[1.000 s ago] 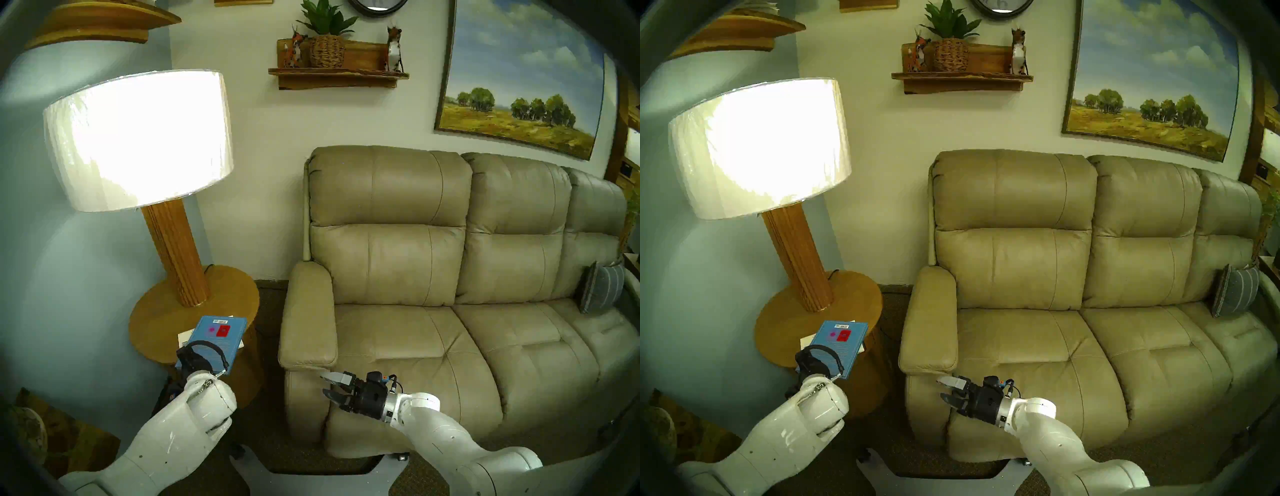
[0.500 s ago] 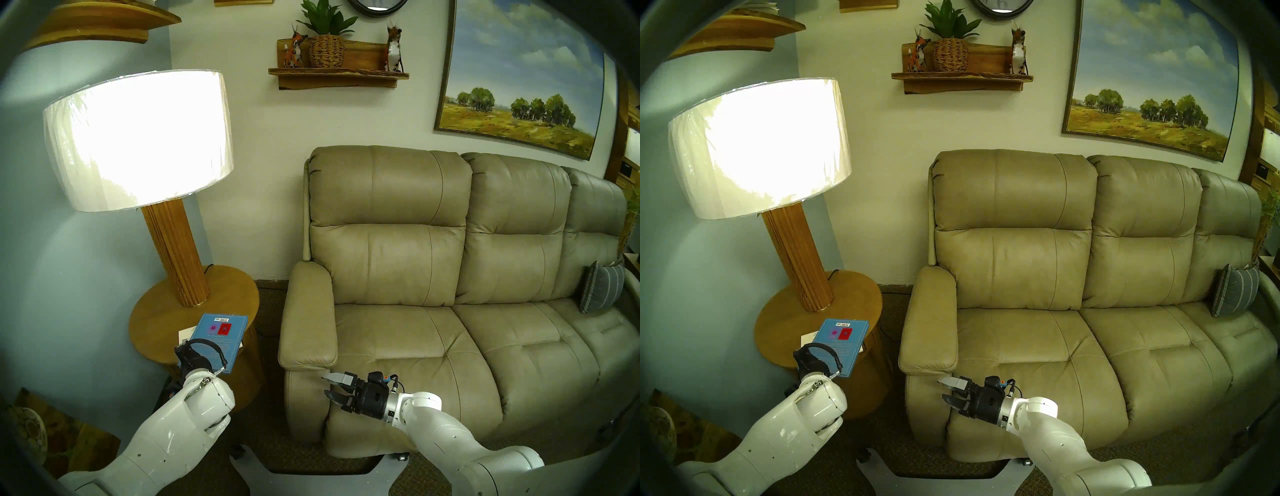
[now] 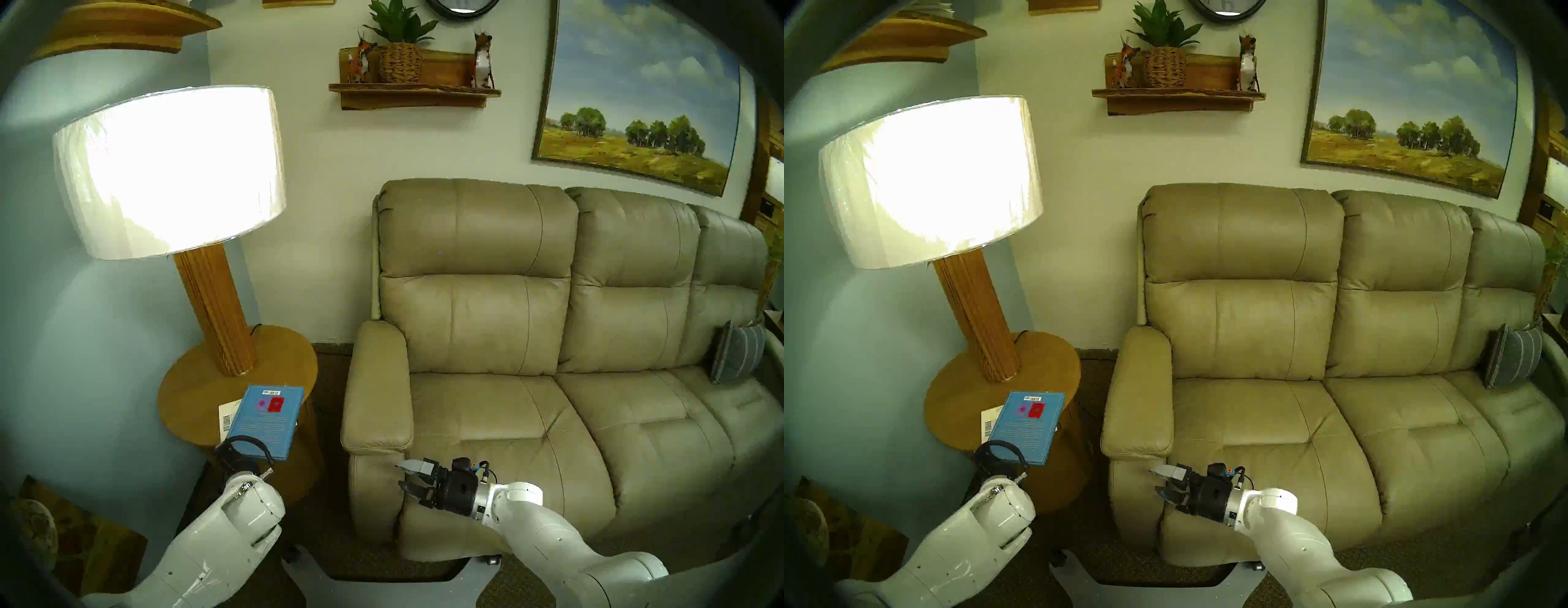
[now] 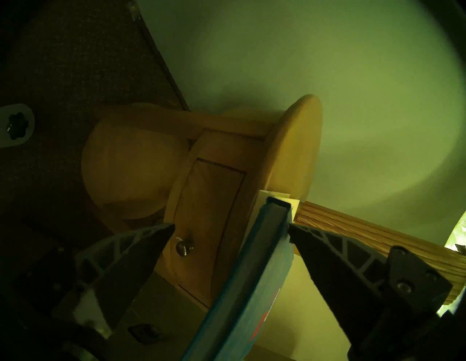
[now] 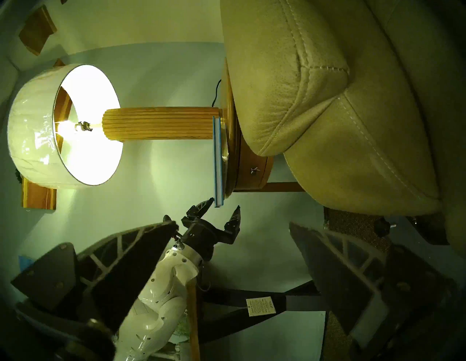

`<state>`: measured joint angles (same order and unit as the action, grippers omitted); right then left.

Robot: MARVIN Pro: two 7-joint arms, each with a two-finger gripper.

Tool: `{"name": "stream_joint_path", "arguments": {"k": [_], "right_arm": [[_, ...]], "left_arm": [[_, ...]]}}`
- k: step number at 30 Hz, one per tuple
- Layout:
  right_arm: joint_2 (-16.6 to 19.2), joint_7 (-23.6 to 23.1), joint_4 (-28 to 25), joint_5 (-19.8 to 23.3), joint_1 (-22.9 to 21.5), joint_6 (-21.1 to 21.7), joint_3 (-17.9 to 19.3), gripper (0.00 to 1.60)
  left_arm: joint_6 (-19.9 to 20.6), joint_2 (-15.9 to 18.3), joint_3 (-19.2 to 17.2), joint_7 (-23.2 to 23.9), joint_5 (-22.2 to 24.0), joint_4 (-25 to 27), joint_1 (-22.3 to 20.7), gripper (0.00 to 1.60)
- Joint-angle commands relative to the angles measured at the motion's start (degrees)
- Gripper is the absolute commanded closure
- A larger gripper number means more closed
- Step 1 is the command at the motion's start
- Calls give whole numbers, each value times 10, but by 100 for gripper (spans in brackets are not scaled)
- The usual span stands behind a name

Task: Move books from sofa to side table

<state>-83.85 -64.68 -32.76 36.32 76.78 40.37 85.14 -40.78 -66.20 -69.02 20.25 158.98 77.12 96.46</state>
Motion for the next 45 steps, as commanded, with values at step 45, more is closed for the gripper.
{"name": "stream_joint_path", "arguments": {"k": [45], "right_arm": [[-5,53,-164,76,66,125,20,0]], "left_arm": [[-118,-31,101,365,-234,29,181,0]]}}
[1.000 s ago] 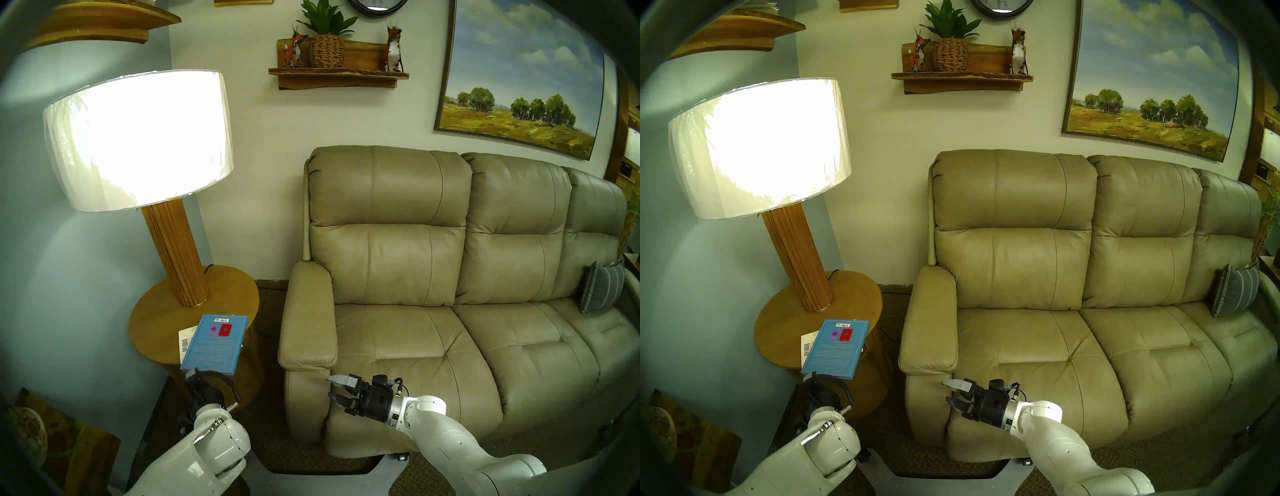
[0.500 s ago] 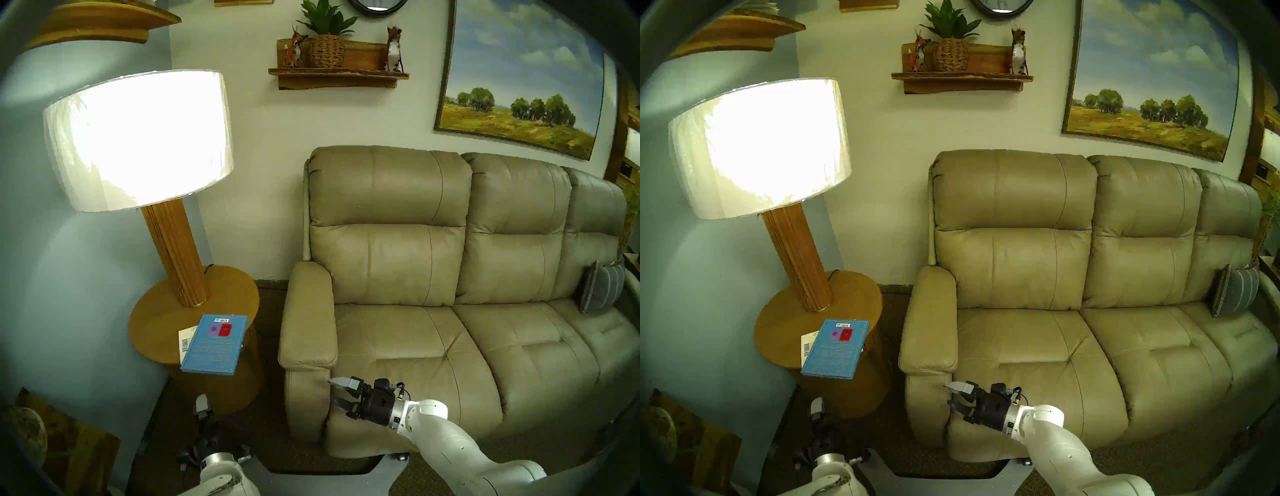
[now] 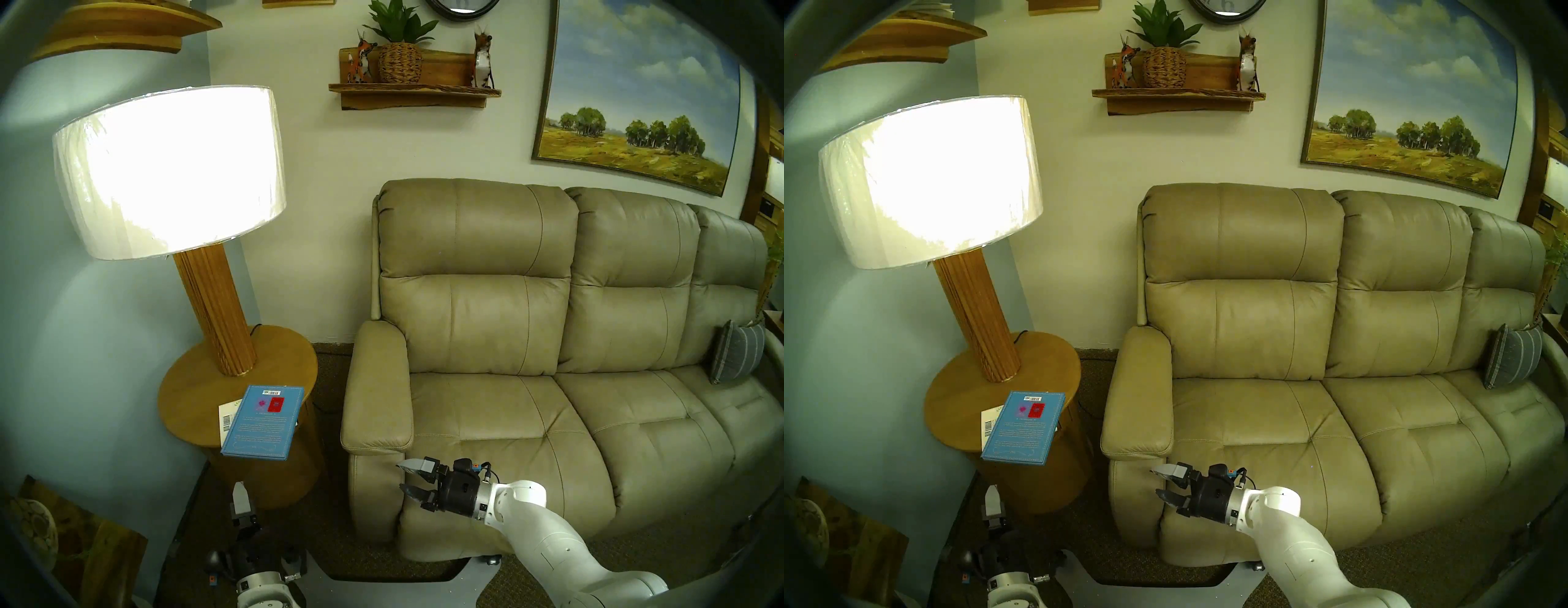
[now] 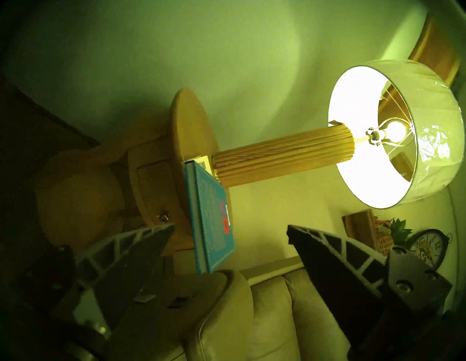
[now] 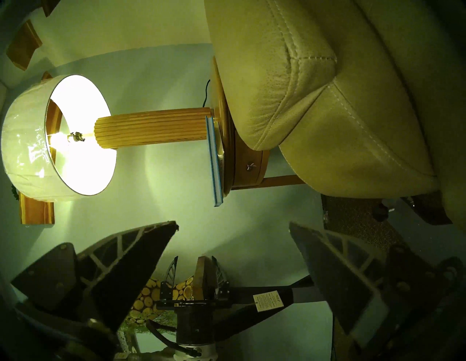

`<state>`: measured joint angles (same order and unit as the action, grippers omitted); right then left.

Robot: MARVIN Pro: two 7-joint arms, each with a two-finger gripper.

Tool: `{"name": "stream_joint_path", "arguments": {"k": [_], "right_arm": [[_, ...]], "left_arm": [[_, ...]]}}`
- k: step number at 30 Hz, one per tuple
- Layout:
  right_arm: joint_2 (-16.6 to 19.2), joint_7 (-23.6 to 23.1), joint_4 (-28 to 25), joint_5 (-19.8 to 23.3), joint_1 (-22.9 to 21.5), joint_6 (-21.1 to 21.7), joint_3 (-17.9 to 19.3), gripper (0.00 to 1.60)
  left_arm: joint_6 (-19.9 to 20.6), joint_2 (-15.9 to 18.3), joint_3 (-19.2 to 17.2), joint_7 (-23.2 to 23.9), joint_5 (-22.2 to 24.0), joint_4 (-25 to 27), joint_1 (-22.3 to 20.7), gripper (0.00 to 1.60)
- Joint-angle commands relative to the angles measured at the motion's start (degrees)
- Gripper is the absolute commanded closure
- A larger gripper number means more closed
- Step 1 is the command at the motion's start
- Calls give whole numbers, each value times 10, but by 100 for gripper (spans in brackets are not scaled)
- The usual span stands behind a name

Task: Move books from sofa to side table

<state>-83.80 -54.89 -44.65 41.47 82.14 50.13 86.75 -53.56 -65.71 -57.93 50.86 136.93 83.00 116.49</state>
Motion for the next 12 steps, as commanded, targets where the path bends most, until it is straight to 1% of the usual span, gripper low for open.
{"name": "stream_joint_path", "arguments": {"k": [1,6,7,10,11,12], "right_arm": [[-5,-40,-50,28,15,31,4,0],[-5,-18,-75,42,27,46,8,0],[-5,-16,-78,44,29,48,9,0],[-6,-4,-91,51,36,49,12,0],[-6,-1,-95,53,38,49,13,0],[-6,1,-98,55,40,49,14,0]], "left_arm": [[12,-37,-12,56,-18,-34,-21,0],[22,-55,-24,77,-23,-54,-25,0],[23,-55,-26,69,-28,-54,-25,0],[29,-66,-34,84,-30,-64,-26,0],[31,-67,-37,78,-35,-65,-27,0],[33,-72,-39,92,-32,-70,-27,0]]}}
